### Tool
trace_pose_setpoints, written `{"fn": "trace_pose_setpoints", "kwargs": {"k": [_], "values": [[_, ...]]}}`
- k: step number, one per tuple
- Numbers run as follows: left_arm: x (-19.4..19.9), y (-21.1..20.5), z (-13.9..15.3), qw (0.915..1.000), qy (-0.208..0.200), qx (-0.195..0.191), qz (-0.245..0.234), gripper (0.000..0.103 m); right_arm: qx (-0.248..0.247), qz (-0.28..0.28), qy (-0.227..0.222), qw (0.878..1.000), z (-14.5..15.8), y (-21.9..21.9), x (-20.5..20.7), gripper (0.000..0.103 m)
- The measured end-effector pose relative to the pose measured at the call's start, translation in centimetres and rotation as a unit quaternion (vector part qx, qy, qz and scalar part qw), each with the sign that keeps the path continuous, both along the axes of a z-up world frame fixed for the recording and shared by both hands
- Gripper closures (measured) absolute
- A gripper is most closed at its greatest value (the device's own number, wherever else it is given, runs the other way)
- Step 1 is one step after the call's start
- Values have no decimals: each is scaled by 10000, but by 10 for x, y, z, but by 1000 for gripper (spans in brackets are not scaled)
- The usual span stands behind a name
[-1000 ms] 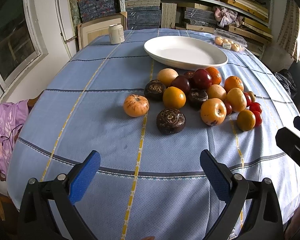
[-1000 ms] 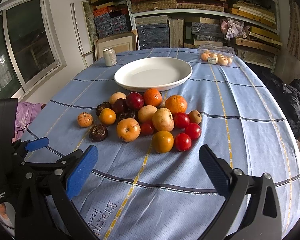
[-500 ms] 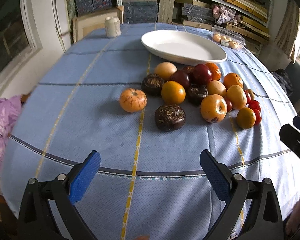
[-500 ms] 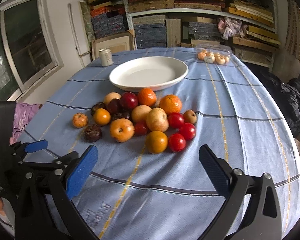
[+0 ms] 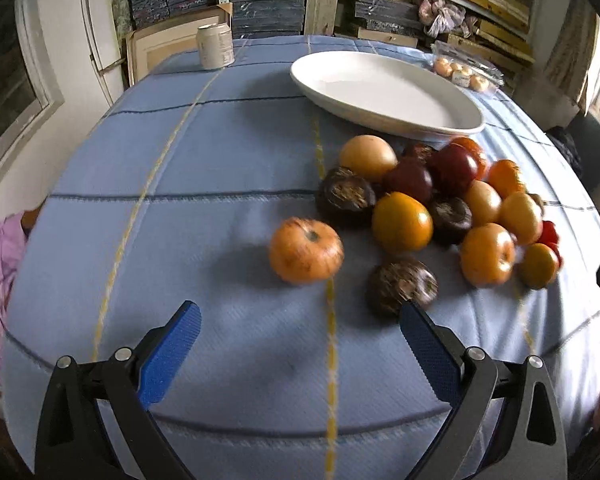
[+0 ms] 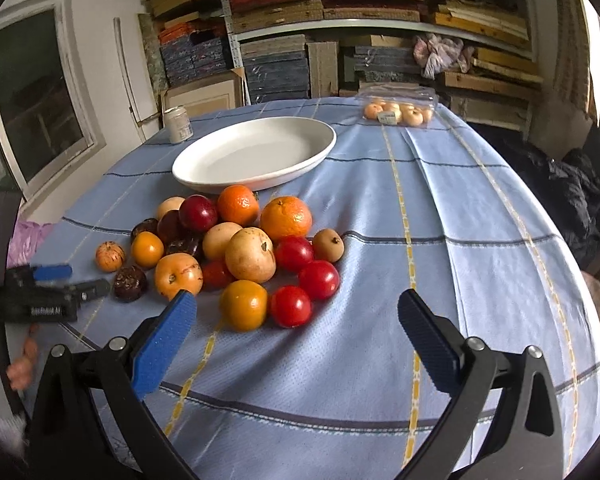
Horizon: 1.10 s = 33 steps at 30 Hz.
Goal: Organize fruits
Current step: 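Grasp the striped orange fruit with the left tool while the right tool grasps a red tomato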
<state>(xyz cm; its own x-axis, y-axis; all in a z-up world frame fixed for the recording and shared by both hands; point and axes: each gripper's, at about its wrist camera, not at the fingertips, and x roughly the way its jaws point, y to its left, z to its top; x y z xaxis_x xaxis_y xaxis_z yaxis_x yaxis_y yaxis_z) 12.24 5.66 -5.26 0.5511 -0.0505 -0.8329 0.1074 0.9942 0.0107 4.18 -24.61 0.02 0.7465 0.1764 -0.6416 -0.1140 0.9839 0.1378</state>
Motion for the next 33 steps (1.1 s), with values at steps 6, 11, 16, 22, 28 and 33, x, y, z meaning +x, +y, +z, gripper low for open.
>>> {"fn": "trace_pose_setpoints", "kwargs": {"k": [6, 11, 16, 22, 28, 33], "values": [[24, 4, 4, 9998, -107, 123, 78, 3, 367, -64, -25, 9993, -3, -11, 7, 4], [28, 8, 3, 9988, -377, -312, -45, 3, 572, -305, 73, 9979, -5, -23, 13, 4], [32, 2, -4, 9993, -313, 176, 47, 3, 465, -308, 174, 9983, -8, -20, 18, 4], [33, -3, -5, 9990, -337, 272, -133, 7, 135, -225, 159, 9995, -8, -8, 21, 4], [34, -3, -11, 9990, -314, 292, -145, 8, -61, -193, 197, 9996, -9, -7, 25, 4], [28, -5, -4, 9981, -524, 280, -152, 8, -24, -191, 157, 9997, -8, -10, 26, 4]]}}
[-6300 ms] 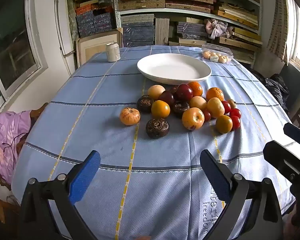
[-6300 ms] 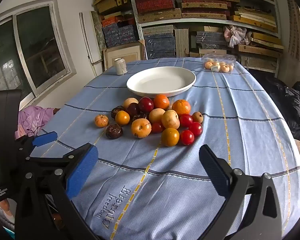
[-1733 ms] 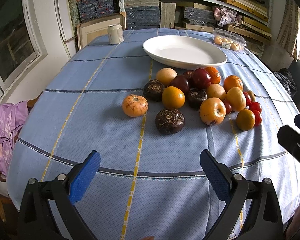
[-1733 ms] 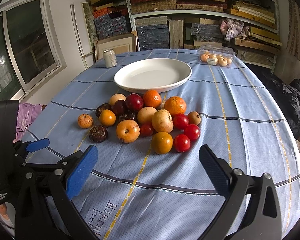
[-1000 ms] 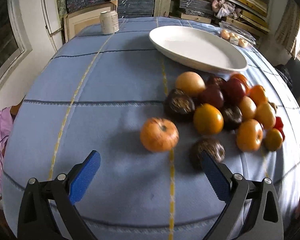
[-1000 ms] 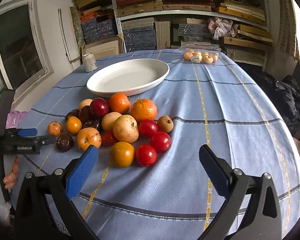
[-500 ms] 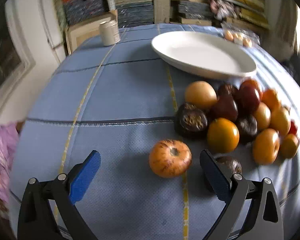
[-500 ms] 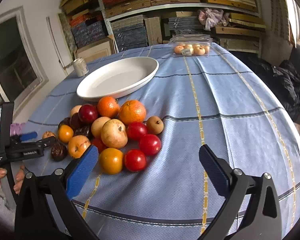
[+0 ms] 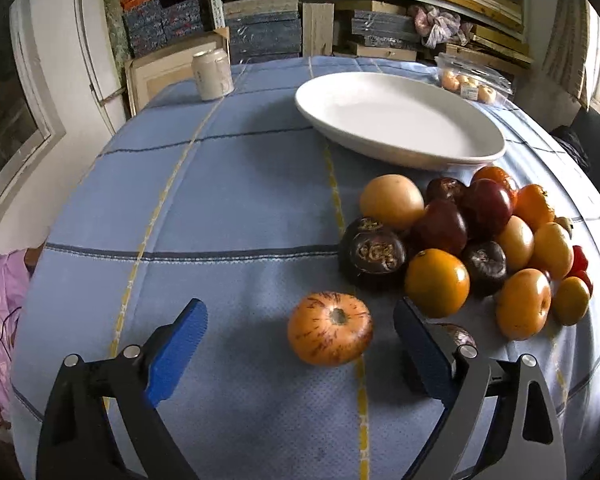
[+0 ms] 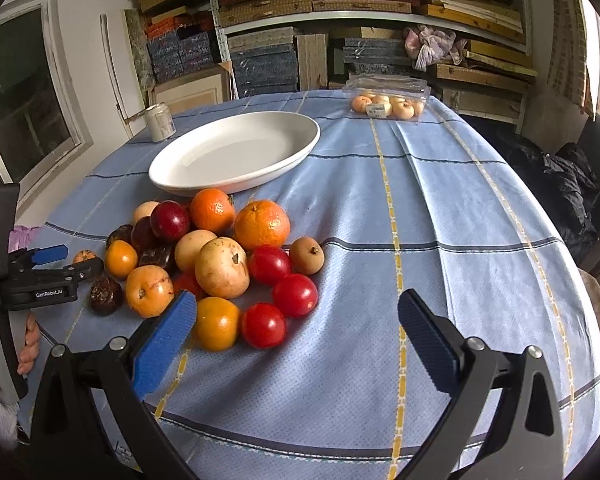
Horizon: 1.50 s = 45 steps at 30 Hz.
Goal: Organize fruits
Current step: 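Grasp the striped orange fruit with the left tool while the right tool grasps a red tomato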
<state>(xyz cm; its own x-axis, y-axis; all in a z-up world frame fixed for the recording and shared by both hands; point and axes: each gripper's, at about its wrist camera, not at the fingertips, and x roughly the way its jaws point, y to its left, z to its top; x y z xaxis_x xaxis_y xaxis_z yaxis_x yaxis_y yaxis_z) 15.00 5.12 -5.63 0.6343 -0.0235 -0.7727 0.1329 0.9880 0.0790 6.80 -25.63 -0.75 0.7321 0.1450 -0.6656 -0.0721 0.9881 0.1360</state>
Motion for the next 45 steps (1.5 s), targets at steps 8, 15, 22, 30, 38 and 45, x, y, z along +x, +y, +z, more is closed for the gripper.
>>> {"fn": "trace_pose_setpoints", "kwargs": {"k": [8, 15, 22, 30, 38, 45], "values": [[-4, -5, -1, 10000, 22, 44, 14, 41, -238, 100, 107, 9996, -6, 5, 3, 4], [-8, -11, -7, 9999, 5, 27, -157, 43, -255, 326, 284, 9987, -13, 10, 7, 6], [-4, -2, -12, 9992, 192, -306, -161, 54, -122, 463, 441, 9979, -20, 14, 11, 26], [-4, 3, -11, 9985, 196, -492, -122, 56, 414, 447, 651, 9960, -25, -3, 11, 53], [-4, 1, -10, 9987, 179, -453, -164, 61, -11, 591, 833, 9948, -33, 18, 21, 59], [-5, 4, -9, 9978, 185, -598, -223, 61, 3, 637, 879, 9941, -36, 22, 26, 74]]}}
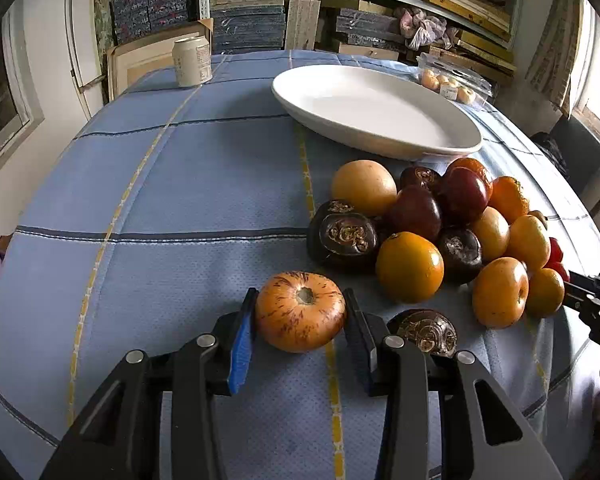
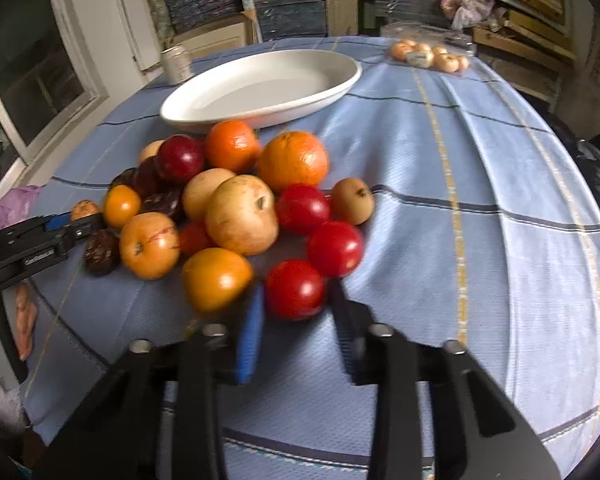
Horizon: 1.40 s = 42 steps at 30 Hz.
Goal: Organize fruits
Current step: 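Grasp the striped orange fruit with the left tool while the right tool grasps a red tomato, then place the striped fruit on the white plate with the left tool while the right tool places the tomato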
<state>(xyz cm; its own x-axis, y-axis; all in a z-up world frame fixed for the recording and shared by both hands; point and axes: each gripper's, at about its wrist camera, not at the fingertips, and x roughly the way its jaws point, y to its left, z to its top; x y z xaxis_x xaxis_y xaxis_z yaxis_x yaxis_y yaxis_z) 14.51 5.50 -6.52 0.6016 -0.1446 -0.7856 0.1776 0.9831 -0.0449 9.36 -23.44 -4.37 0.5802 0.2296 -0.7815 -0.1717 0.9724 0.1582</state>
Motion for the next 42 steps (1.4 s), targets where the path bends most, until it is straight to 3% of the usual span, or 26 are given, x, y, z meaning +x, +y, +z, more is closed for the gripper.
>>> {"fn": "trace_pose_setpoints", "kwargs": {"k": [9, 15, 20, 26, 31, 35, 42], "values": [[-2, 6, 7, 9997, -145, -196, 80, 62, 84, 3, -115, 9999, 4, -1, -6, 75], [7, -5, 48, 9985, -545, -22, 33, 62, 155, 44, -611, 9980, 47, -1, -12, 75], [54, -40, 79, 9965, -831, 62, -35, 62, 65, 132, -1032, 9945, 86, 18, 49, 75], [114, -58, 63, 9986, -483, -119, 165, 62, -1, -39, -719, 9974, 69, 28, 136, 75], [135, -64, 49, 9995, -310, -81, 85, 61, 61, -64, -532, 9985, 49, 25, 168, 73], [140, -63, 39, 9997, -194, -147, -12, 58, 87, -93, -604, 9981, 47, 21, 170, 45], [131, -43, 51, 9981, -392, -424, 217, 46, 300, -277, -947, 9947, 63, -1, 154, 45]]}}
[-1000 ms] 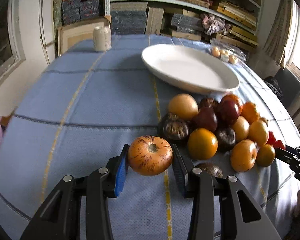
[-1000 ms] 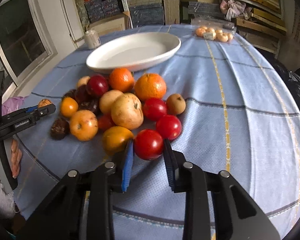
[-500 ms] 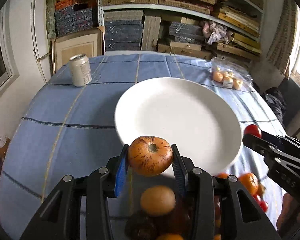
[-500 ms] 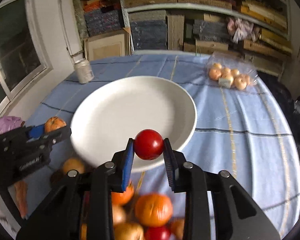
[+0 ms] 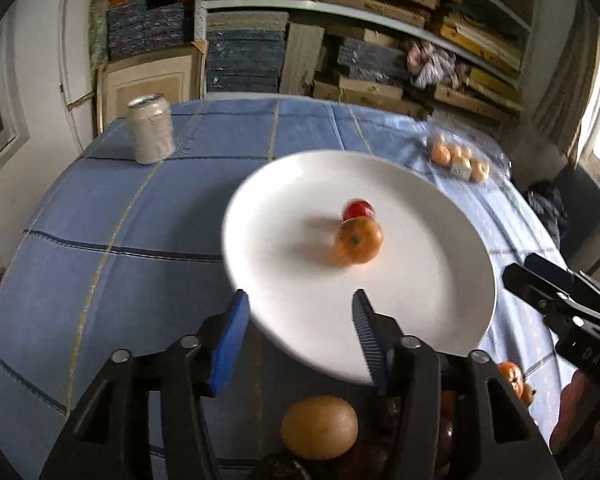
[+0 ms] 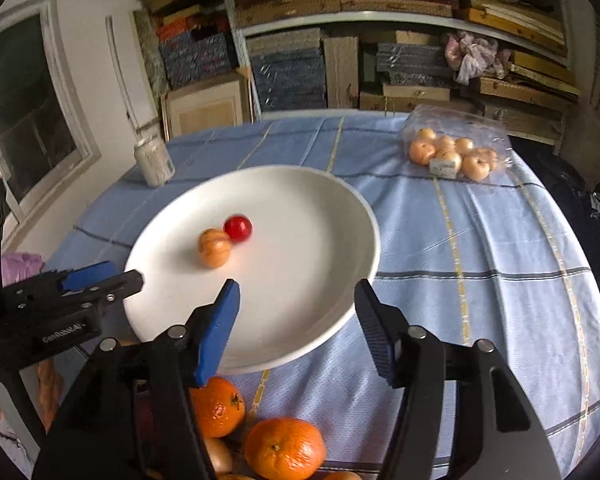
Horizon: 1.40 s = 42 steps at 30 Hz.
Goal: Organize fruits
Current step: 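Place the striped fruit on the white plate with the left tool while the right tool places the tomato, then grasp the dark brown round fruit with the left tool while the right tool grasps an orange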
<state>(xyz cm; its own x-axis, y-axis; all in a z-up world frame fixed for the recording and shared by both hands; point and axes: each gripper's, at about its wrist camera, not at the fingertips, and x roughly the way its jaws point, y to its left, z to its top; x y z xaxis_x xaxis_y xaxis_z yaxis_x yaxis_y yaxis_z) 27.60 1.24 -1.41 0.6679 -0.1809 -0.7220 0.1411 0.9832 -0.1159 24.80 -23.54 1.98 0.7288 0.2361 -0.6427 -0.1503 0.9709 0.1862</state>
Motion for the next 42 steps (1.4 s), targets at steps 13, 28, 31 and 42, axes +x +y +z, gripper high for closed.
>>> {"fn": "trace_pose_setpoints", "kwargs": {"k": [13, 28, 31, 42], "values": [[-98, 62, -1, 9973, -140, -377, 611, 39, 548, -908, -722, 9917, 16, -66, -99, 38], [-189, 7, -33, 9981, -224, 542, -201, 38, 729, -602, -521, 9942, -25, -69, -206, 26], [-183, 4, -39, 9978, -97, 600, -260, 38, 648, -522, -512, 9952, -25, -64, -205, 24], [-163, 2, -50, 9977, 400, 273, -477, 38, 813, -501, -412, 9946, -27, -66, -198, 18]]}}
